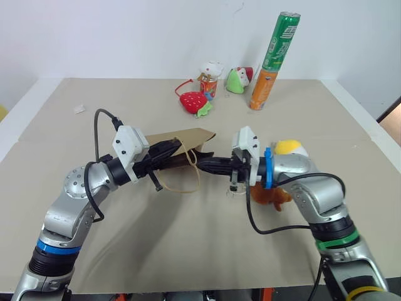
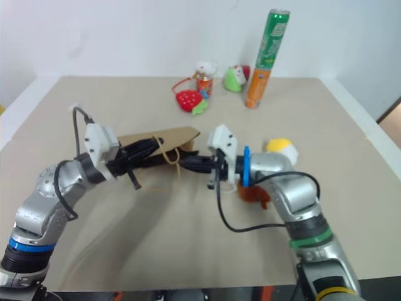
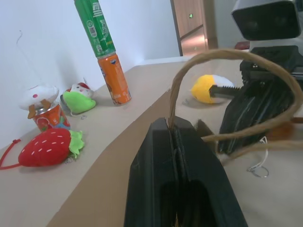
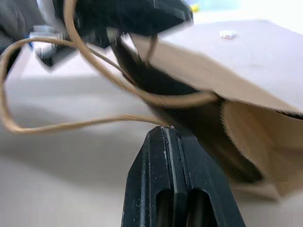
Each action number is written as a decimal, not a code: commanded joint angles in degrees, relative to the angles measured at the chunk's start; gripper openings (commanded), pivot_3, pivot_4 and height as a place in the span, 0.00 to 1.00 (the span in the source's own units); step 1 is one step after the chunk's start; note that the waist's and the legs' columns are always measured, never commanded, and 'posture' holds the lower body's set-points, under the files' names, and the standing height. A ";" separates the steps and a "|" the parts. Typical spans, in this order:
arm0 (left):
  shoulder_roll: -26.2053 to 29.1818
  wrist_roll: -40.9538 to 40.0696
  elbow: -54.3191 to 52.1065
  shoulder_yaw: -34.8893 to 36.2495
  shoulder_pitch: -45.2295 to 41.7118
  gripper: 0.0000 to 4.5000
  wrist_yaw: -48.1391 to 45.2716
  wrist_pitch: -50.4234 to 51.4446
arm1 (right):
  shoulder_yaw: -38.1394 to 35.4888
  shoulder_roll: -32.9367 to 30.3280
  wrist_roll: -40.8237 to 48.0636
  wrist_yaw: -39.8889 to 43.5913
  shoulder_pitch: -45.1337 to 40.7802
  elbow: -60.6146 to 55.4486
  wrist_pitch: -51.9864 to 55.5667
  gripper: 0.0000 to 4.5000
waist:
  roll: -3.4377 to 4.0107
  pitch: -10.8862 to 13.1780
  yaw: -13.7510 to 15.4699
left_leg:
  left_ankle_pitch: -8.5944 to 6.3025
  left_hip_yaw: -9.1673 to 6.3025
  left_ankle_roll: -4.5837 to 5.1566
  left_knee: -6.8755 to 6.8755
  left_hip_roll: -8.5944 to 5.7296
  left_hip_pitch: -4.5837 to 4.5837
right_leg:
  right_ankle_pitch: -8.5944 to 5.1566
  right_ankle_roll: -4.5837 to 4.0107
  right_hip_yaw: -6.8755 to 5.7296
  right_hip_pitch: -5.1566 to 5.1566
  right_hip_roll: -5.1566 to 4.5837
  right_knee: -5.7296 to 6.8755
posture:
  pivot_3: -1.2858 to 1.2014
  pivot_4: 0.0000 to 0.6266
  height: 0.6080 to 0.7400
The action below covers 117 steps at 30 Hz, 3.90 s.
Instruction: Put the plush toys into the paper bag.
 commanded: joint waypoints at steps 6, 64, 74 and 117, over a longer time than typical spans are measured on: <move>-0.11 0.42 -2.68 0.52 -0.40 0.00 0.14 0.52 | -3.37 -2.69 1.74 1.78 -0.61 -0.80 1.49 0.01 | 0.00 0.00 -0.06 | 0.00 -0.01 0.00 0.00 0.04 0.02 | -0.01 -0.02 0.00 0.00 0.06 0.00 | 0.52 0.24 1.00; -5.68 7.77 -12.46 3.53 -10.92 0.00 14.18 1.19 | 15.64 15.10 -23.86 -15.37 3.26 11.54 -6.22 0.01 | -0.09 -0.06 -0.12 | 0.21 0.03 0.11 -0.02 0.33 0.11 | 0.13 -0.29 0.02 0.00 0.36 0.00 | 0.52 0.24 1.00; -6.24 6.55 -10.64 3.23 -4.95 0.00 13.98 4.89 | 9.67 11.96 -19.96 -12.47 2.74 5.15 -5.63 0.01 | -0.08 -0.05 -0.10 | 0.20 0.09 0.10 -0.04 0.35 0.11 | 0.13 -0.31 0.05 -0.02 0.37 -0.02 | 0.52 0.24 1.00; -4.85 11.69 -8.53 1.55 -2.18 0.00 10.35 -1.55 | -13.09 -10.04 5.45 2.51 1.10 -2.98 1.38 0.22 | 0.11 0.16 -0.46 | 0.19 -0.03 0.11 -0.04 0.00 0.07 | 0.15 -0.29 0.28 -0.10 0.27 -0.22 | 0.52 0.24 1.00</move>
